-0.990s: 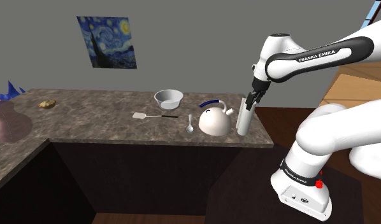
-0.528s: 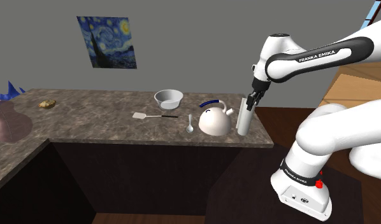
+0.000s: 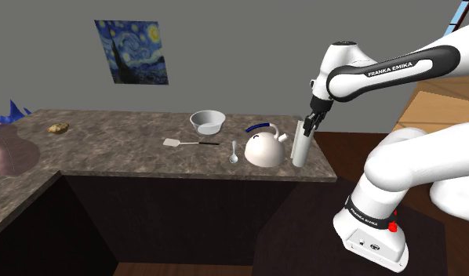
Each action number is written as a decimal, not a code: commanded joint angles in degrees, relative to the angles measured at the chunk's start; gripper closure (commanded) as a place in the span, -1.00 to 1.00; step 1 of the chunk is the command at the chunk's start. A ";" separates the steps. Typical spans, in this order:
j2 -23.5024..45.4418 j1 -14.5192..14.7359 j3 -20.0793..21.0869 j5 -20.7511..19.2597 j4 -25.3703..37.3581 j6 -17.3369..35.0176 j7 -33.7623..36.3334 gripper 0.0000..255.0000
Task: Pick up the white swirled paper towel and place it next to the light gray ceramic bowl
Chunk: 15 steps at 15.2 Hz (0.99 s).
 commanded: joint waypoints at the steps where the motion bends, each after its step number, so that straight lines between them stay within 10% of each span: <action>1: -0.42 0.09 0.21 0.22 0.55 -1.00 -0.07 1.00; 15: -3.84 1.52 2.92 3.39 9.66 -13.41 -0.90 1.00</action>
